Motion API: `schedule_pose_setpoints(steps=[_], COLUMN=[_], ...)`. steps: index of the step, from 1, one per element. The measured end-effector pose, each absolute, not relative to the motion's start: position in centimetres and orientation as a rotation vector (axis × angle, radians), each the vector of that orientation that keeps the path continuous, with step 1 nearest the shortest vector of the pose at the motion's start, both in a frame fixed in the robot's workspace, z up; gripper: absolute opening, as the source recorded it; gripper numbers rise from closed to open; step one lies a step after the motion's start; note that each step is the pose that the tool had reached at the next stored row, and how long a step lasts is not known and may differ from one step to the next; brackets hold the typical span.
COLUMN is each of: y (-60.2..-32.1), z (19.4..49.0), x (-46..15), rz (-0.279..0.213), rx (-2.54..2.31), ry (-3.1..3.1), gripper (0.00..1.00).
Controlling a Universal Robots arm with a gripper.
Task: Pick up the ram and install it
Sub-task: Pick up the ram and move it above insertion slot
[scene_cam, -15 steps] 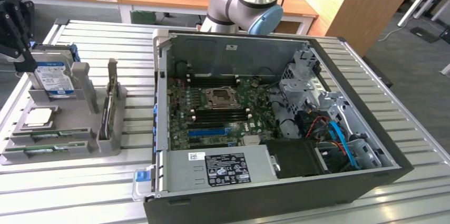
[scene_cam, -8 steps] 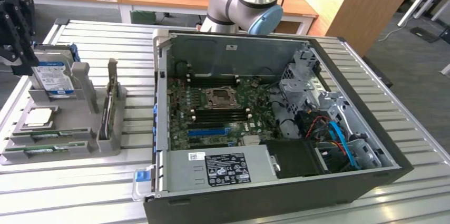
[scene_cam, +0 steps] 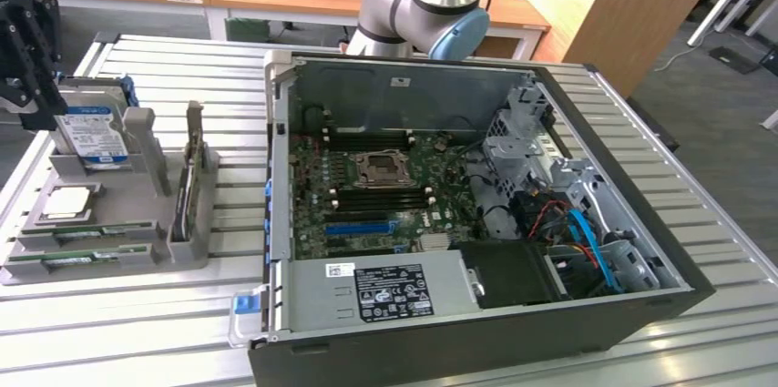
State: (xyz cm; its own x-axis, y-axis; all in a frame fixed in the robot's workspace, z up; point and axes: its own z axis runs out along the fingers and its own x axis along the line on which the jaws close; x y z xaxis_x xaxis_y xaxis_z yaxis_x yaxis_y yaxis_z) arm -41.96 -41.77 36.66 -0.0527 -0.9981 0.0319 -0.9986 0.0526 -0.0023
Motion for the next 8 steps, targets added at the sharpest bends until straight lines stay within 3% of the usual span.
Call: schedule_pose_setpoints(steps=[8], y=[-41.77], z=[36.64], x=[-41.96], rz=[0.037], rx=[2.147], ry=[-2.263], gripper=[0.3])
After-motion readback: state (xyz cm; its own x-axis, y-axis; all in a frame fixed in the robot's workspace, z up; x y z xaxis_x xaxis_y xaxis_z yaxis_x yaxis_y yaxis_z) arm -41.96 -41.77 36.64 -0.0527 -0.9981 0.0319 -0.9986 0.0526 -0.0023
